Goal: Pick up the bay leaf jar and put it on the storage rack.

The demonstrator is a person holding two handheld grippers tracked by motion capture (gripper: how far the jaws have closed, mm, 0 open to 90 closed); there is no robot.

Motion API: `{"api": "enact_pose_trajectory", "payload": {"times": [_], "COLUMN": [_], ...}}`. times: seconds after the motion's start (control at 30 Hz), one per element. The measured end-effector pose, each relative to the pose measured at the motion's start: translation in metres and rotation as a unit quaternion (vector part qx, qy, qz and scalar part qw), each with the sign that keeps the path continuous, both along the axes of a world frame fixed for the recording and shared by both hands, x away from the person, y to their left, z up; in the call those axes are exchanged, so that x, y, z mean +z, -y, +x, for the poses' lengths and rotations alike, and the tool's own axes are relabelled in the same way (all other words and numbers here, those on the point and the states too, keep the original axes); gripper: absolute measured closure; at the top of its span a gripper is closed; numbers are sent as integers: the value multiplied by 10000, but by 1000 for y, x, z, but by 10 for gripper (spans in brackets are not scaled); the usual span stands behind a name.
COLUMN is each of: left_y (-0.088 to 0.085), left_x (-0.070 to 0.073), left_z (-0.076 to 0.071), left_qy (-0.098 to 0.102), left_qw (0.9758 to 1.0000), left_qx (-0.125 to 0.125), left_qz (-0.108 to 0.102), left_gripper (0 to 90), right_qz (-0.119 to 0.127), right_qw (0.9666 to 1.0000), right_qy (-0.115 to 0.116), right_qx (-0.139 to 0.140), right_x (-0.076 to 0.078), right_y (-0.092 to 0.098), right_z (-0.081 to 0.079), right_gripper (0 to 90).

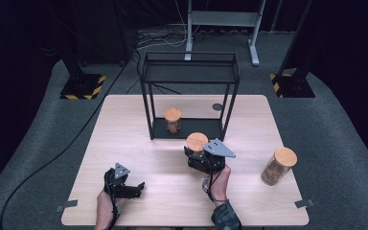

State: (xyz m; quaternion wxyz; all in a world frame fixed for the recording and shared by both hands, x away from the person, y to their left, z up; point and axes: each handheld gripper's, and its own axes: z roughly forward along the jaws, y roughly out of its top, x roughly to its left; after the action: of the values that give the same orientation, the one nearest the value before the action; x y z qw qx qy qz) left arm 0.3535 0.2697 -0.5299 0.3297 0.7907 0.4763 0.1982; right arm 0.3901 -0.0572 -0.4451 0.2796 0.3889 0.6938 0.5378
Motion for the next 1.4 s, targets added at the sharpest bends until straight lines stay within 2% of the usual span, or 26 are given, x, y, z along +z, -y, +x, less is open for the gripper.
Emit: {"api": "enact_pose_trajectory", "payload": {"times": [0.17, 0.47, 0.97, 1.4], "left_y": [0, 0, 0, 1], "left_x": [0, 0, 0, 0], "left_z": [0, 0, -1, -1], "left_qy": [0, 2, 36, 52], "left_qw": [10000, 10000, 10000, 10000], "left_qx": [1, 1, 28, 3], "left_qz": [0, -1, 28, 53], "left_gripper": [3, 3, 3, 4], "right_qz": [-62, -27, -20, -128], "right_qw": [10000, 10000, 9999, 9999], "right_qy": [-23, 54, 72, 49], "right_qx": [10, 74, 91, 89], "right_x": [3, 8, 11, 10], "right_y": [-1, 0, -3, -4], "right_z": [3, 9, 25, 37], "right_gripper": [242, 242, 242, 242]}}
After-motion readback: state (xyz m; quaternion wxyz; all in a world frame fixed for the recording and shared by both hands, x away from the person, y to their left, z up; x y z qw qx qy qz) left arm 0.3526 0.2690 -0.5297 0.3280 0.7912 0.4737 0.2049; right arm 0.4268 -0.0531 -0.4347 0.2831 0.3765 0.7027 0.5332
